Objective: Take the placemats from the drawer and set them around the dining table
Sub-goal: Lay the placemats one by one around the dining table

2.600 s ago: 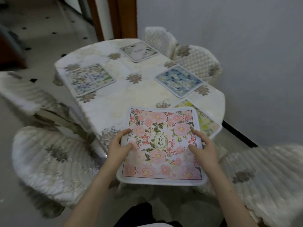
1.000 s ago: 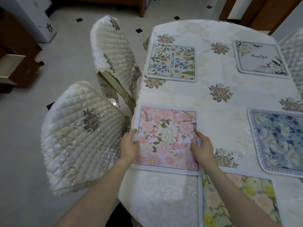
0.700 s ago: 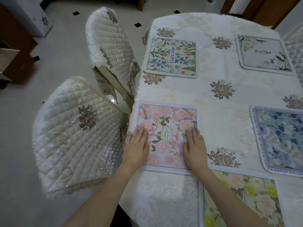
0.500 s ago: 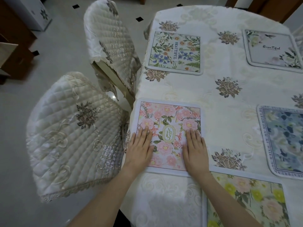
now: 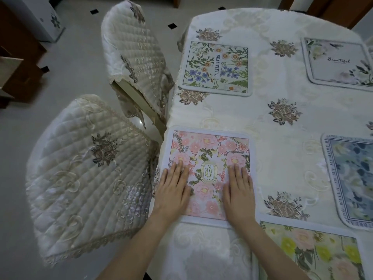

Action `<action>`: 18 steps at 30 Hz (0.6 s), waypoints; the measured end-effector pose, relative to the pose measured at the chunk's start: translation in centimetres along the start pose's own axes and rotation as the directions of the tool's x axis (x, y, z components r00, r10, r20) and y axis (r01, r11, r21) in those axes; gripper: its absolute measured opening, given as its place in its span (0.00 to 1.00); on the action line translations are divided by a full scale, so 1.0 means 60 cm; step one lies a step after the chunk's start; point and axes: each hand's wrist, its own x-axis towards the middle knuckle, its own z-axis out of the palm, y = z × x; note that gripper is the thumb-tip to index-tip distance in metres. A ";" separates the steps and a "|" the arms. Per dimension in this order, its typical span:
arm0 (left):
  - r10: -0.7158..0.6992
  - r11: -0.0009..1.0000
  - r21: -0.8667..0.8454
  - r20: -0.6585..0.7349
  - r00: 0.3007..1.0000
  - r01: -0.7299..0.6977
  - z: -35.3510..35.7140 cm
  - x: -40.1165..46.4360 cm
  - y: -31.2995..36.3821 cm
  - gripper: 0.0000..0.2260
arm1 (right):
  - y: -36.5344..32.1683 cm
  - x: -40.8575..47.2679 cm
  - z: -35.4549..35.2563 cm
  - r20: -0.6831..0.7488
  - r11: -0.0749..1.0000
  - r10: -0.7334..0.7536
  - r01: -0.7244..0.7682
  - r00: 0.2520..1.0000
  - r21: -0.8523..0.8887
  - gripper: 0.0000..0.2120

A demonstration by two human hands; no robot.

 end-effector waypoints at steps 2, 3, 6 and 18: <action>0.041 0.999 -0.007 -0.036 0.999 -0.041 -0.011 0.027 0.011 0.25 | -0.016 0.026 -0.006 -0.009 0.998 -0.049 0.050 0.999 0.044 0.28; 0.061 0.998 -0.010 -0.048 0.997 -0.062 -0.016 0.047 0.017 0.25 | -0.027 0.044 -0.009 -0.006 0.996 -0.074 0.075 0.997 0.051 0.28; 0.078 0.997 0.004 -0.059 0.995 -0.078 -0.025 0.119 0.035 0.25 | -0.068 0.106 -0.011 0.008 0.991 -0.127 0.126 0.992 0.050 0.28; 0.144 0.989 0.023 0.000 0.990 -0.144 0.022 0.197 0.022 0.25 | -0.058 0.178 0.022 0.068 0.979 -0.201 0.203 0.977 -0.025 0.28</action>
